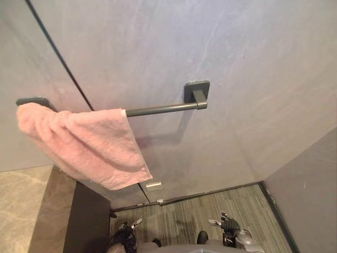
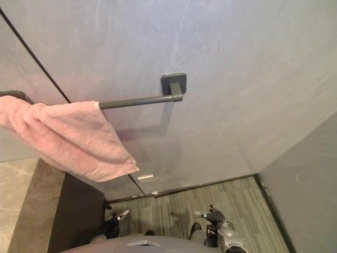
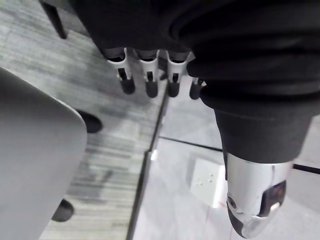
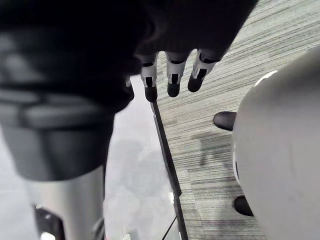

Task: Organize washtable

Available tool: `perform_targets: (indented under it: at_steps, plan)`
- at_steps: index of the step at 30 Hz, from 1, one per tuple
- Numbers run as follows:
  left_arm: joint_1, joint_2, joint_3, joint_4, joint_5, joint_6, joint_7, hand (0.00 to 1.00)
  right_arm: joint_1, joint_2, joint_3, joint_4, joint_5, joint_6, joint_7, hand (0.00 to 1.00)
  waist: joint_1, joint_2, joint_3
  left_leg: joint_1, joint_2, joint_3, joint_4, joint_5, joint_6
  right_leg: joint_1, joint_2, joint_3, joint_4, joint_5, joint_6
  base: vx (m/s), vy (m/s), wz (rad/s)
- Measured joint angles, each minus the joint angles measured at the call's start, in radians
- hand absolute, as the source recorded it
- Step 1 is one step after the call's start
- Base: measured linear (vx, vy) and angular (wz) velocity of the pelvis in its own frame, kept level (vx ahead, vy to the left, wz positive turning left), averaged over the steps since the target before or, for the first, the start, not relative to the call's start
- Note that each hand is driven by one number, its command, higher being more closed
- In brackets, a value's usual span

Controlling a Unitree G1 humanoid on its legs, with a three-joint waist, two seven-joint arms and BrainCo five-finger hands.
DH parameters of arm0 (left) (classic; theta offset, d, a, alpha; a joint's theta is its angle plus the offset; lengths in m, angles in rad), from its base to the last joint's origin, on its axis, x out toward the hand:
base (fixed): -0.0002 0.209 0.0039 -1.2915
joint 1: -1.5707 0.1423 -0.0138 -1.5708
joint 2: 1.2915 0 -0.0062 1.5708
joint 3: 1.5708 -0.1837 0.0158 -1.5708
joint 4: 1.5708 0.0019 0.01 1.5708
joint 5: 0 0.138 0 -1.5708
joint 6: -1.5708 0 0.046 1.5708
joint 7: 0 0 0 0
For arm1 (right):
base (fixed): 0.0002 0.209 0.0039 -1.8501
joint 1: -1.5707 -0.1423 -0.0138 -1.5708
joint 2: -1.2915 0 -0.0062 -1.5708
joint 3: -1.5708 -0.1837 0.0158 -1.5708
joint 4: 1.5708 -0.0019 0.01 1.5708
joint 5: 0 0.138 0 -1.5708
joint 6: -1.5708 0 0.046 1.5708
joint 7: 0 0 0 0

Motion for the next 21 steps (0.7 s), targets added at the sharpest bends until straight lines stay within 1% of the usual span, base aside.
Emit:
perform_targets:
  at_steps: [2,3,4,5,6,8,9,12,14,16,17,18,19,21]
  plan:
    - [0.003,-0.004,0.026,0.000,0.001,0.007,-0.004,0.00,0.035,0.000,0.037,-0.125,0.002,0.000,0.000,0.00,0.000,-0.004,-0.003,0.011,0.008,0.005,-0.009,-0.005,-0.008,0.011,0.010,0.001,-0.015,0.001,-0.002,0.08,-0.047,-0.08]
    - [0.003,-0.003,0.026,0.000,0.001,0.007,-0.006,0.00,0.057,0.000,0.051,-0.226,0.004,-0.003,-0.003,0.00,-0.001,-0.005,-0.004,0.011,0.009,0.013,-0.010,-0.007,-0.009,0.010,0.012,0.003,-0.020,0.002,-0.002,0.06,-0.002,-0.10]
    - [0.004,-0.003,0.026,0.000,0.001,0.007,-0.006,0.00,0.068,0.000,0.059,-0.275,0.008,-0.006,-0.003,0.00,-0.002,-0.006,-0.004,0.010,0.009,0.016,-0.011,-0.008,-0.008,0.010,0.012,0.005,-0.026,0.004,-0.004,0.07,0.019,-0.15]
    - [0.004,-0.003,0.026,-0.001,0.001,0.007,-0.006,0.00,0.087,0.000,0.072,-0.362,0.023,-0.023,-0.004,0.00,-0.001,-0.009,-0.006,0.009,0.007,0.025,-0.012,-0.012,-0.007,0.010,0.013,0.011,-0.039,0.010,-0.002,0.05,0.023,-0.14]
    - [0.004,-0.003,0.027,-0.001,0.001,0.007,-0.006,0.00,0.096,0.001,0.077,-0.403,0.023,-0.028,-0.005,0.00,-0.001,-0.011,-0.007,0.009,0.007,0.028,-0.012,-0.013,-0.008,0.010,0.013,0.014,-0.045,0.013,-0.001,0.07,0.033,-0.15]
    - [0.005,-0.001,0.027,-0.001,0.001,0.006,-0.006,0.00,0.131,0.013,0.086,-0.569,0.024,-0.049,-0.007,0.00,-0.002,-0.016,-0.011,0.008,0.003,0.038,-0.016,-0.017,-0.006,0.011,0.011,0.022,-0.068,0.024,0.004,0.06,0.037,-0.12]
    - [0.005,-0.001,0.028,-0.001,0.001,0.006,-0.005,0.00,0.137,0.013,0.098,-0.613,0.025,-0.054,-0.009,0.00,-0.001,-0.018,-0.014,0.007,0.002,0.043,-0.016,-0.019,-0.006,0.011,0.012,0.026,-0.077,0.030,0.003,0.04,0.033,-0.16]
    - [0.006,0.005,0.028,-0.001,0.005,0.005,0.001,0.00,0.142,0.006,0.170,-0.846,0.034,-0.091,-0.007,0.00,-0.002,-0.028,-0.022,-0.005,0.000,0.053,-0.016,-0.021,-0.006,0.010,0.013,0.030,-0.112,0.048,0.006,0.04,0.008,-0.08]
    - [0.006,0.005,0.028,-0.003,0.023,0.004,0.003,0.00,0.116,-0.006,0.207,-0.947,0.043,-0.098,-0.011,0.00,-0.001,-0.028,-0.022,-0.005,0.000,0.053,-0.016,-0.021,-0.006,0.010,0.013,0.030,-0.112,0.049,0.006,0.02,-0.002,0.00]
    - [0.006,0.005,0.028,-0.003,0.030,0.004,0.003,0.00,0.114,-0.030,0.222,-0.981,0.041,-0.095,-0.014,0.00,-0.002,-0.028,-0.022,-0.005,0.000,0.055,-0.015,-0.021,-0.006,0.009,0.013,0.030,-0.112,0.050,0.006,-0.01,-0.001,-0.02]
    - [0.006,0.006,0.028,-0.003,0.041,0.004,0.004,0.00,0.101,-0.057,0.249,-1.018,0.042,-0.098,-0.014,0.00,-0.003,-0.027,-0.022,-0.006,0.000,0.056,-0.014,-0.021,-0.006,0.009,0.014,0.030,-0.112,0.052,0.006,-0.02,-0.006,-0.04]
    - [0.006,0.007,0.027,-0.004,0.043,0.003,0.005,0.00,0.083,-0.070,0.277,-1.055,0.044,-0.101,-0.018,0.00,-0.002,-0.027,-0.023,-0.006,0.001,0.056,-0.012,-0.021,-0.006,0.009,0.015,0.030,-0.112,0.053,0.005,0.00,0.000,0.00]
    - [0.006,0.007,0.026,-0.004,0.043,0.002,0.005,0.00,0.086,-0.072,0.281,-1.055,0.048,-0.099,-0.018,0.00,-0.002,-0.027,-0.023,-0.006,0.002,0.056,-0.010,-0.021,-0.006,0.009,0.016,0.030,-0.112,0.054,0.005,-0.04,-0.019,-0.02]
    - [0.006,0.006,0.024,-0.005,0.046,0.003,0.007,0.00,0.068,-0.080,0.344,-1.057,0.094,-0.112,-0.003,0.00,-0.002,-0.023,-0.023,-0.016,0.004,0.053,-0.008,-0.020,-0.007,0.007,0.018,0.030,-0.113,0.057,0.000,-0.06,-0.022,-0.02]
